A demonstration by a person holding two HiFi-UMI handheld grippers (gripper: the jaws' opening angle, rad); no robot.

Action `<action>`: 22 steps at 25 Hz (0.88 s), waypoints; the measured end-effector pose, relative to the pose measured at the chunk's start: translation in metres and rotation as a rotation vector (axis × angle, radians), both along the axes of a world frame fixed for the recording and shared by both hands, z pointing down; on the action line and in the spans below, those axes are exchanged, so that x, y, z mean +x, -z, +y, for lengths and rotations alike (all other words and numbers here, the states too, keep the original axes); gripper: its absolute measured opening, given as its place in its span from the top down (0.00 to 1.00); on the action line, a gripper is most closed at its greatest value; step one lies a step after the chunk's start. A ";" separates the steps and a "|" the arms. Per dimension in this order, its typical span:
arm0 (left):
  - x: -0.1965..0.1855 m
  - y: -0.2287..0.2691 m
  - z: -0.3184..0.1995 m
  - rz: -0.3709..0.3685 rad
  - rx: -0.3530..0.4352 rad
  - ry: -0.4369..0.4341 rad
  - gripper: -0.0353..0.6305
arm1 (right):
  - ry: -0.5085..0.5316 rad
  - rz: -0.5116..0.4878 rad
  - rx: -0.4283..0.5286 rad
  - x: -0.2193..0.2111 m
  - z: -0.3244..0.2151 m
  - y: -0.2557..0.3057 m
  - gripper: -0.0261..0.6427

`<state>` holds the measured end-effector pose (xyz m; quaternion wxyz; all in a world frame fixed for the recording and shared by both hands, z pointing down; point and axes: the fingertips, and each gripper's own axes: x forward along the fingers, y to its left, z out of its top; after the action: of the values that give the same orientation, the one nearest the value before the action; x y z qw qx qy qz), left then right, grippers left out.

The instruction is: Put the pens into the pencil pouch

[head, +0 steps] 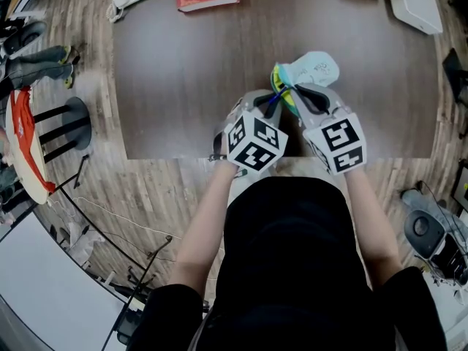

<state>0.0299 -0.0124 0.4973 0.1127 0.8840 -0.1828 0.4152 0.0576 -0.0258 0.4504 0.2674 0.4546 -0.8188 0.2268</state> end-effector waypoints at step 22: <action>0.030 0.000 -0.010 0.029 -0.005 -0.019 0.89 | -0.012 -0.042 -0.007 0.008 0.002 0.003 0.93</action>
<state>0.0596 -0.0229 0.4970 0.1135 0.8914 -0.1719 0.4038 0.0656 -0.0234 0.4472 0.2505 0.4535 -0.8208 0.2407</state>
